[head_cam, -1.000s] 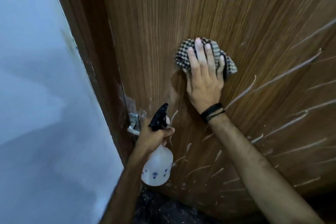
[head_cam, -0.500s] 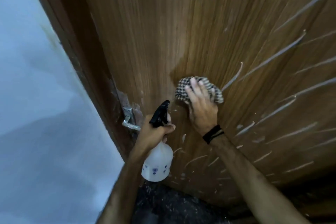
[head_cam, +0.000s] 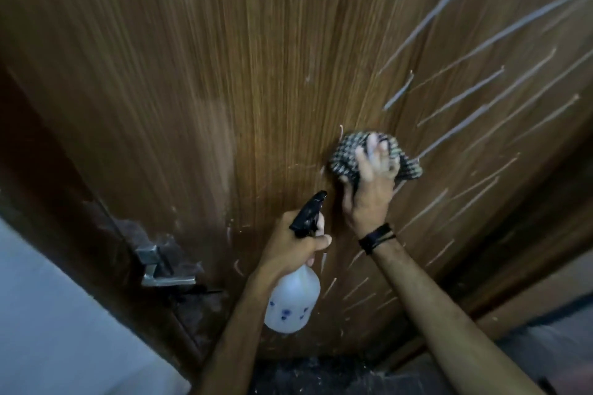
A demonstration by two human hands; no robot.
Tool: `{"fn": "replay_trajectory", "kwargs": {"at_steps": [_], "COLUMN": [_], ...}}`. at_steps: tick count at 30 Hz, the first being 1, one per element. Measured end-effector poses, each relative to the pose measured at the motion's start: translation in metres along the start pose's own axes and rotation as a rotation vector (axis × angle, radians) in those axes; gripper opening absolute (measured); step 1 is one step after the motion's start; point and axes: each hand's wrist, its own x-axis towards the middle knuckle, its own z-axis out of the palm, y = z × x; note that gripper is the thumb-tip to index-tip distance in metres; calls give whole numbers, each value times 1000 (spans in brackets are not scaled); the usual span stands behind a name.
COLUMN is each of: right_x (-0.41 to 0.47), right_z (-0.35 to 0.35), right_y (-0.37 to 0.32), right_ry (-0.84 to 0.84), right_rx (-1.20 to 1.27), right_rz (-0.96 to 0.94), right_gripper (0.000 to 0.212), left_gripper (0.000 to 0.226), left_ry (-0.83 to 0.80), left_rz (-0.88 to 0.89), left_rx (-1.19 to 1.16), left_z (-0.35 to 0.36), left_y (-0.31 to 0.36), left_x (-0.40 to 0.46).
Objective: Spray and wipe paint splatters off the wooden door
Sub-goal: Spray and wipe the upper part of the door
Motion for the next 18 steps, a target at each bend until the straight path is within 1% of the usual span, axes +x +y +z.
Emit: {"fn": "replay_trajectory", "kwargs": {"at_steps": [2, 3, 5, 7, 9, 11, 13, 15, 18], "right_x": [-29, -38, -33, 6, 56, 98, 109, 91, 31], "right_z": [6, 7, 3, -7, -18, -25, -25, -18, -1], "right_y": [-2, -4, 1, 0, -6, -10, -15, -13, -2], "right_ry": [-99, -129, -139, -66, 64, 167, 192, 134, -44], "right_rx": [-77, -88, -76, -33, -14, -26, -46, -63, -135], "right_rz": [-190, -211, -196, -145, -89, -87, -113, -162, -359], "right_gripper": [63, 66, 63, 53, 43, 43, 44, 45, 55], "left_gripper": [14, 14, 15, 17, 16, 21, 21, 20, 14], "left_ry": [-21, -25, -46, -68, -75, -77, -75, -54, -39], "left_rz": [15, 22, 39, 46, 52, 62, 68, 69, 93], "left_rx": [0, -2, -38, -93, -113, -139, -159, -156, -120], "left_z": [-1, -3, -8, -11, -15, -19, -21, -22, -25], "left_y": [-1, -2, -3, -2, 0, 1, 3, 6, 9], "left_x": [2, 3, 3, 5, 5, 6, 4, 0, -5]}}
